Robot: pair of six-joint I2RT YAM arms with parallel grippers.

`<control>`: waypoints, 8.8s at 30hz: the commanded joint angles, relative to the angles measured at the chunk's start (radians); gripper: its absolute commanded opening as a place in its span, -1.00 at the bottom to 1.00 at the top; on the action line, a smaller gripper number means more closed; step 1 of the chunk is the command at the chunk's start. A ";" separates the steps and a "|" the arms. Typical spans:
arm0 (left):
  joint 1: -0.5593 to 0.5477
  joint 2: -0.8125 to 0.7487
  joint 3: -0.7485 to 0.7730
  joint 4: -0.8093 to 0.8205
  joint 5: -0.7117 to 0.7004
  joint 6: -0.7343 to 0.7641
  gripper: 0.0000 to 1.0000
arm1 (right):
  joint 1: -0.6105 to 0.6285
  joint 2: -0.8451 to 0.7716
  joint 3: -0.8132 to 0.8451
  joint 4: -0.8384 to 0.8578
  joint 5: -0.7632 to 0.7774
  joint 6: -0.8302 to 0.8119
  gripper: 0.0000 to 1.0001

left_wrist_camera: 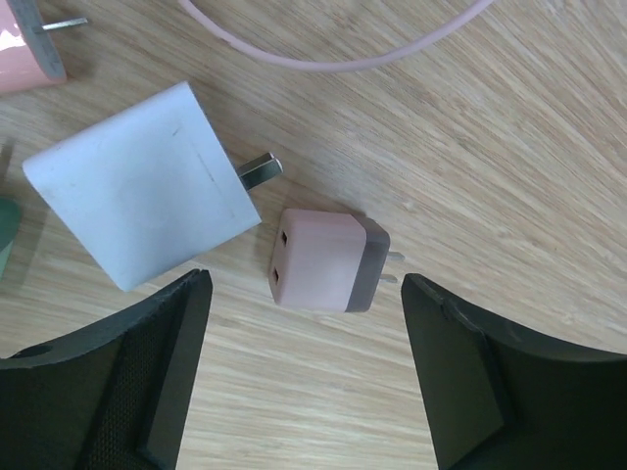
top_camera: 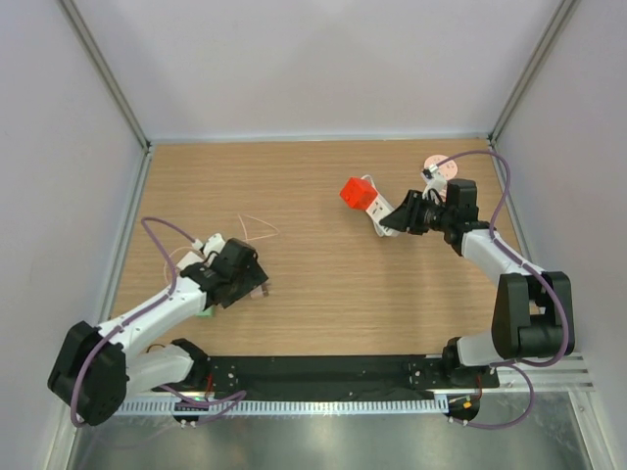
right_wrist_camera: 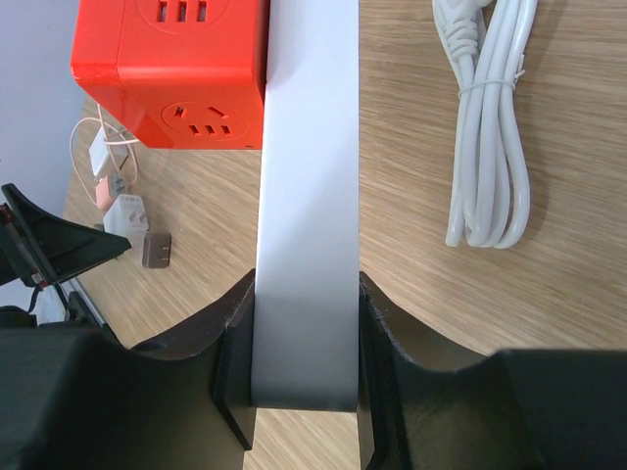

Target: Pull the plug off the socket

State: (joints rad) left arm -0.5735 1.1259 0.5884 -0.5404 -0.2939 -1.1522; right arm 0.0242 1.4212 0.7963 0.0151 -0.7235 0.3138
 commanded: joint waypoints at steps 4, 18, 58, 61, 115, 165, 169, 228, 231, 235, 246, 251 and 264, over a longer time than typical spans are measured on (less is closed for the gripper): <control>0.006 -0.136 0.065 -0.037 -0.010 0.080 0.85 | 0.000 -0.007 0.020 0.121 -0.086 -0.015 -0.98; 0.009 -0.045 0.025 0.848 0.455 -0.102 0.99 | 0.017 -0.030 0.018 0.115 -0.122 -0.080 -0.98; -0.049 0.539 0.508 0.766 0.449 -0.150 0.99 | 0.177 -0.159 0.034 0.002 0.128 -0.295 -0.98; -0.049 0.482 0.478 0.732 0.395 -0.092 0.99 | 0.174 -0.162 0.034 0.005 0.157 -0.292 -0.98; -0.101 0.561 0.462 0.916 0.302 -0.408 -0.47 | 0.203 -0.117 0.009 0.078 0.191 -0.196 -0.98; -0.095 0.517 0.608 0.746 0.460 -0.027 -1.00 | 0.197 0.024 0.104 -0.092 -0.132 -0.325 0.43; -0.100 0.515 0.620 0.737 0.461 -0.015 -1.00 | 0.197 0.045 0.106 -0.087 -0.128 -0.315 0.36; -0.071 0.187 0.386 0.783 0.627 0.070 -1.00 | 0.195 -0.185 0.017 0.025 0.654 -0.167 -0.98; -0.069 0.150 0.361 0.780 0.544 -0.038 -1.00 | 0.195 -0.189 0.018 0.025 0.670 -0.174 -0.98; -0.071 0.121 0.329 0.761 0.490 -0.130 -0.99 | 0.195 -0.194 0.020 0.025 0.682 -0.182 -0.98; -0.071 0.140 0.415 0.611 0.636 0.015 -1.00 | 0.171 -0.203 0.011 0.045 0.432 -0.148 -0.98; -0.069 0.106 0.369 0.720 0.835 0.250 -1.00 | 0.074 -0.189 -0.012 0.092 0.175 -0.108 -0.98; -0.068 0.029 0.288 0.850 1.236 0.361 -1.00 | 0.022 -0.174 -0.019 0.121 -0.002 -0.108 -0.98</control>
State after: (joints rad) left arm -0.6456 1.1984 0.8795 0.1722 0.7902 -0.8062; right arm 0.0502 1.2545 0.7559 0.0143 -0.6643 0.2100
